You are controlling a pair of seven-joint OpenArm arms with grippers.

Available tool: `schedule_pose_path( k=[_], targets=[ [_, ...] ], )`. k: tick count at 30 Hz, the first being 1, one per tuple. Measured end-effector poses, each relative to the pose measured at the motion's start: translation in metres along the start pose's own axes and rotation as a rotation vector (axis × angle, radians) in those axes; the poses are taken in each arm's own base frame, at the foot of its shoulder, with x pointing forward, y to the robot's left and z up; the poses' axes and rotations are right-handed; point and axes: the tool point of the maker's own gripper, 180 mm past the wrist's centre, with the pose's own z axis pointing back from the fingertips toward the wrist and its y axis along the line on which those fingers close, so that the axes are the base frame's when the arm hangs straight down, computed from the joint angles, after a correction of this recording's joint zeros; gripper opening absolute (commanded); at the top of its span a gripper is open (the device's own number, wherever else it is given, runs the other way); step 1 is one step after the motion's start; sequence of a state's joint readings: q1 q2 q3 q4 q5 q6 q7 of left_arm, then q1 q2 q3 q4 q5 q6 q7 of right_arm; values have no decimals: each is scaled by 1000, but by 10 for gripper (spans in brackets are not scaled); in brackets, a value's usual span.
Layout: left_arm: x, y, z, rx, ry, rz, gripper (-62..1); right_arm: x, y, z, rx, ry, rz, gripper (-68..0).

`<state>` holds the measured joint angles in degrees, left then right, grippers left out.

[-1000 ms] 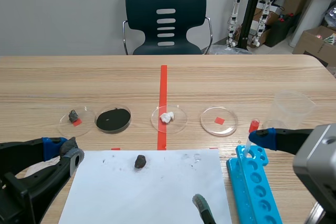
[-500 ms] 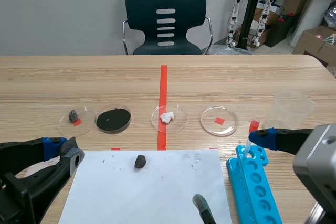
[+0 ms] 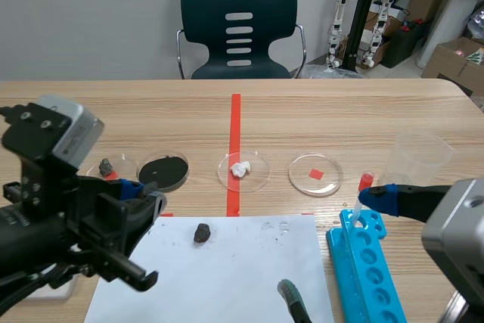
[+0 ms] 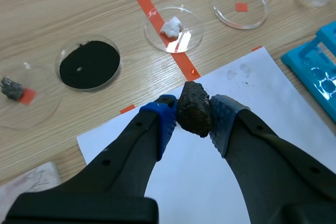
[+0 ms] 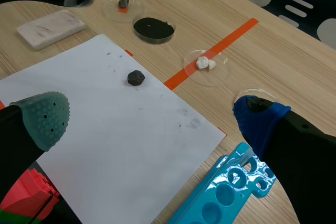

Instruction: Put the right mineral back

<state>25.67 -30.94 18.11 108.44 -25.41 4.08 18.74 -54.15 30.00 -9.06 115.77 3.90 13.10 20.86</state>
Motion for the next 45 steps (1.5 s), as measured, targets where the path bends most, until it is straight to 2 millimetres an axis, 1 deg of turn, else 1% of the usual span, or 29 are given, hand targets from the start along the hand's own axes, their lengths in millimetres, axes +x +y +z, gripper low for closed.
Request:
schedule_pose_path(
  k=[6,10,12,14,17,20,22,29,32,35,38,45],
  targets=[
    [3,-15,-44,-16,67,8,-509,0,0,0,0,0,0,4],
    [19,-27,-73,-16,55,35,-509,0,0,0,-1,0,-1,4],
    [22,-25,-86,22,52,66,-509,0,0,0,0,0,0,4],
    [14,-21,-100,47,77,71,-509,0,0,0,0,0,0,4],
    [-9,-22,-119,51,150,68,-508,0,0,0,0,0,0,4],
    [-30,-27,-134,52,218,73,-506,0,0,0,0,0,0,4],
    [-39,-31,-142,45,255,98,-506,0,0,0,0,0,0,4],
    [-46,-47,-165,34,304,109,-506,0,0,0,0,0,0,4],
    [-57,-57,-172,19,343,138,-506,0,0,0,0,0,0,4],
    [-66,-57,-174,26,370,143,-502,0,0,0,0,0,0,4],
    [-72,-62,-175,1,387,139,-502,0,0,0,0,0,0,4],
    [-73,-69,-175,-15,390,123,-502,0,0,0,0,0,0,4]
  ],
)
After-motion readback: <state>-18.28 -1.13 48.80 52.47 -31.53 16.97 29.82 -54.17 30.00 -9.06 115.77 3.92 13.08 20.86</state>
